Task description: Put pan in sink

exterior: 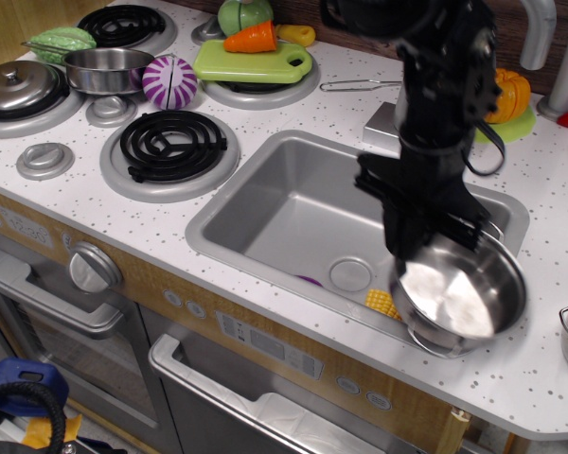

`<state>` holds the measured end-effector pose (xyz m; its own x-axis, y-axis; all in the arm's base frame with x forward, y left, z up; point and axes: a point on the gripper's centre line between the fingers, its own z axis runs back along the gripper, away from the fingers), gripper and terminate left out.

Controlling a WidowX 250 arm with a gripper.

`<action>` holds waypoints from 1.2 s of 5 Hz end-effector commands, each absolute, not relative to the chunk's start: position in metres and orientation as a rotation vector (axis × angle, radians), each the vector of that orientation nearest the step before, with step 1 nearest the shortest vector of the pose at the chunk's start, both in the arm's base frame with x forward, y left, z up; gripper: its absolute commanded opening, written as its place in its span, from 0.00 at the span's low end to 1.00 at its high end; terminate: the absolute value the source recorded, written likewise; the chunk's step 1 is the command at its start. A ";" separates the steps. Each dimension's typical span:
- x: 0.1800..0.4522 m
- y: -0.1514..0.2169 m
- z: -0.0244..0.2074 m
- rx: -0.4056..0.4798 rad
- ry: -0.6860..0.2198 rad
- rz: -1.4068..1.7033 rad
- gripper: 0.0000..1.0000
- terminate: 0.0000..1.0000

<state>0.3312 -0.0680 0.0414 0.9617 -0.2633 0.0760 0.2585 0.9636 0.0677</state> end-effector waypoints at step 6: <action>0.402 0.002 0.030 0.198 -0.265 -0.531 1.00 0.00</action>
<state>0.3936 -0.0035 0.0117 0.8337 -0.5310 0.1515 0.4934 0.8395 0.2276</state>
